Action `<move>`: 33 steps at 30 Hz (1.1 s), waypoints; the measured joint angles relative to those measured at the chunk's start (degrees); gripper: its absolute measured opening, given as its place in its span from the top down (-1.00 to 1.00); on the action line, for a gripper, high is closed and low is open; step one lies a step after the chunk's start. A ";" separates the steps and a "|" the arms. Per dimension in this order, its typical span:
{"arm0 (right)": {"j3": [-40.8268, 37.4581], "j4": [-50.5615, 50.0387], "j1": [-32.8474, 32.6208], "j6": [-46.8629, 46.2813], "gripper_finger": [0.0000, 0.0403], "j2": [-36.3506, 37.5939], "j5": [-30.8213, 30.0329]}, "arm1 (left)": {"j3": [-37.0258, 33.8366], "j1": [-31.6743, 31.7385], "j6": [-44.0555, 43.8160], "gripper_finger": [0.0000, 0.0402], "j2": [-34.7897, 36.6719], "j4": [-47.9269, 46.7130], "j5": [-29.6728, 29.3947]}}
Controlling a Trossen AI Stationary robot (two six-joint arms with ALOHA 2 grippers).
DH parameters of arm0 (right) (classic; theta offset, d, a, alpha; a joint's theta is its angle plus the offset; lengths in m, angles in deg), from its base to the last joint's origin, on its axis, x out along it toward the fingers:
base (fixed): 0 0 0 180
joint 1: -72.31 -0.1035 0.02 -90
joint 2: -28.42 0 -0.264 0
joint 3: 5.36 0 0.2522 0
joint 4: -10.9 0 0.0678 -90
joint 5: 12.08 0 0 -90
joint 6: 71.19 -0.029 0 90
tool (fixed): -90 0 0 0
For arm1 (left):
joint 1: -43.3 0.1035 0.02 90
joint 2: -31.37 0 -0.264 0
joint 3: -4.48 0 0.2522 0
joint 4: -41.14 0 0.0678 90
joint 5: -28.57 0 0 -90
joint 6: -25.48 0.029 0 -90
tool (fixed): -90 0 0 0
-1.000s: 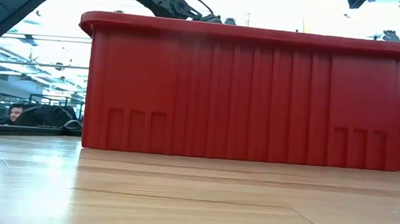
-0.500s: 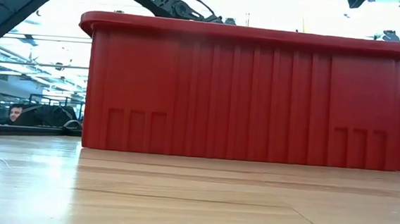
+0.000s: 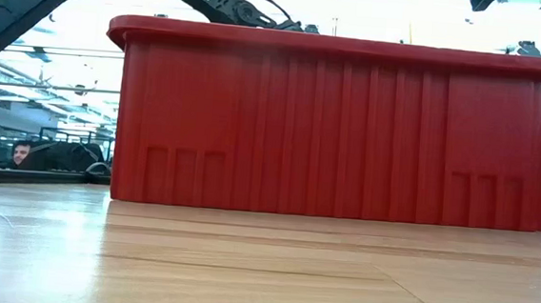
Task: Pick and place slides into bin
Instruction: Put the right black slipper into the red bin, then put the black slipper into the red bin
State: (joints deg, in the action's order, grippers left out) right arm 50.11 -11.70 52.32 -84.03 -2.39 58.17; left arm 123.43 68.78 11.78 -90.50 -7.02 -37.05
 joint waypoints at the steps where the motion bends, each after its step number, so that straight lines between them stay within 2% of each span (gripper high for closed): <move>1: 0.00 0.02 0.02 0.00 1.00 0.00 0.00 | 0.00 -0.01 -0.42 0.20 0.00 0.01 0.10; 6: 0.01 0.01 0.02 0.00 1.00 0.00 0.26 | 0.00 0.00 -2.09 -0.20 0.02 0.00 0.18; 10: 0.00 0.00 0.00 0.00 1.00 -0.02 0.28 | 0.00 -0.32 -0.26 -0.41 1.17 0.22 0.29; 17: 0.00 -0.02 0.01 -0.21 1.00 0.00 0.73 | 0.00 -1.02 0.94 -0.59 5.19 3.55 -1.89; 22: 0.01 -0.02 -0.02 -0.31 1.00 0.00 2.42 | 0.00 -1.14 1.50 -0.63 9.24 1.90 -3.94; 25: 0.00 -0.05 -0.02 -1.37 1.00 0.00 3.81 | 0.00 -2.06 6.62 -0.52 14.07 -0.09 -3.99; 27: 0.01 -0.25 -0.02 -1.56 1.00 0.00 5.11 | 0.00 -3.50 10.82 -0.37 18.28 -1.02 -4.06; 30: 0.00 -0.27 -0.02 -1.64 1.00 0.00 6.98 | 0.00 -6.71 14.91 0.00 25.35 -1.00 -4.57; 33: 0.01 -0.35 -0.02 -2.73 1.00 0.02 9.17 | 0.00 -10.78 15.15 0.45 31.83 -0.94 -7.10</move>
State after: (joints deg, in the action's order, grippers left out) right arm 50.12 -12.05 52.30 -86.76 -2.37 67.35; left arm 123.43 58.00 26.93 -58.67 -7.96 -44.15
